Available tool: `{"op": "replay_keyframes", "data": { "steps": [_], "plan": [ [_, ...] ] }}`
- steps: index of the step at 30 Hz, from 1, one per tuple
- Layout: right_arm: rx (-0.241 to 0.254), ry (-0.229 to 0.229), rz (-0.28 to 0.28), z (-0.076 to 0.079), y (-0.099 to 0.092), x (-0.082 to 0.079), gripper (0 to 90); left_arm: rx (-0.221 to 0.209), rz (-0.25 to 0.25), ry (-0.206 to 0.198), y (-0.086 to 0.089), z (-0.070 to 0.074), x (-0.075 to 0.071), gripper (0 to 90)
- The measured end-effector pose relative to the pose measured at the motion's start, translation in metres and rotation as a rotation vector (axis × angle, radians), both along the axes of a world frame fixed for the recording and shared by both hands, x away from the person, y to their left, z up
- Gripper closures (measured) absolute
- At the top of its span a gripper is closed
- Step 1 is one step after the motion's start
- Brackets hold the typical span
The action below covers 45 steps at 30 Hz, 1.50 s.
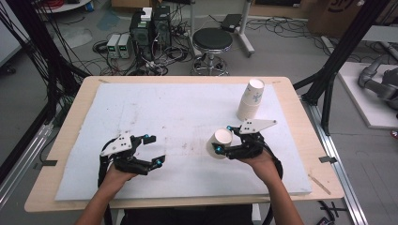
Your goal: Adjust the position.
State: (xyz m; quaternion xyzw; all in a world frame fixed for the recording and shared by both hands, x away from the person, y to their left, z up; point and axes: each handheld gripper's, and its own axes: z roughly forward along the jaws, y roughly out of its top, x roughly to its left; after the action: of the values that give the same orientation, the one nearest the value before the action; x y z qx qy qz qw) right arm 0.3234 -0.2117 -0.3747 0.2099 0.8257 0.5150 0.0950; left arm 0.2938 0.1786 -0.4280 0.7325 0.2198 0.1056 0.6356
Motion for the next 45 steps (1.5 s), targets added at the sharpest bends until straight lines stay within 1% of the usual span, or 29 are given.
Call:
{"op": "replay_keyframes", "data": {
  "steps": [3,4,7,11,15,18,20,21,22,24,26,32,37,40,45],
  "plan": [
    [0.005,-0.002,0.014,0.000,0.003,0.000,35.8,-0.003,-0.020,-0.006,-0.007,0.003,0.002,15.3],
    [0.007,0.005,0.018,0.000,0.004,-0.001,35.8,-0.004,-0.027,-0.009,-0.010,0.003,0.003,15.2],
    [0.016,0.004,0.033,0.000,0.008,-0.001,35.7,0.000,-0.053,-0.017,-0.021,0.007,0.006,15.2],
    [0.011,0.008,0.050,0.000,0.015,-0.001,35.7,0.014,-0.087,-0.025,-0.035,0.010,0.009,15.2],
    [0.008,0.007,0.063,0.001,0.020,-0.001,35.7,0.021,-0.107,-0.023,-0.044,0.010,0.011,15.2],
    [0.003,0.008,0.069,0.002,0.022,-0.001,35.8,0.031,-0.120,-0.020,-0.048,0.009,0.012,15.2],
    [0.004,0.001,0.072,0.003,0.023,-0.001,35.7,0.030,-0.126,-0.018,-0.051,0.008,0.013,15.3],
    [0.005,0.008,0.075,0.004,0.024,-0.002,35.7,0.033,-0.130,-0.017,-0.053,0.008,0.014,15.3],
    [0.008,0.002,0.077,0.004,0.025,-0.002,35.7,0.034,-0.135,-0.014,-0.054,0.008,0.014,15.2],
    [0.011,0.009,0.086,0.004,0.026,-0.003,35.7,0.037,-0.148,-0.014,-0.057,0.008,0.015,15.2],
    [0.012,0.008,0.094,0.005,0.029,-0.003,35.7,0.036,-0.156,-0.016,-0.062,0.008,0.016,15.3],
    [0.007,0.009,0.127,0.005,0.039,-0.004,35.7,0.058,-0.196,-0.016,-0.078,0.010,0.020,15.2],
    [0.003,0.015,0.138,0.005,0.043,-0.005,35.7,0.065,-0.221,-0.006,-0.086,0.008,0.022,15.3],
    [0.003,0.015,0.141,0.005,0.043,-0.005,35.7,0.073,-0.227,-0.004,-0.089,0.006,0.023,15.3],
    [0.006,0.015,0.152,0.004,0.045,-0.006,35.7,0.068,-0.238,-0.001,-0.095,0.005,0.024,15.4]
  ]
}}
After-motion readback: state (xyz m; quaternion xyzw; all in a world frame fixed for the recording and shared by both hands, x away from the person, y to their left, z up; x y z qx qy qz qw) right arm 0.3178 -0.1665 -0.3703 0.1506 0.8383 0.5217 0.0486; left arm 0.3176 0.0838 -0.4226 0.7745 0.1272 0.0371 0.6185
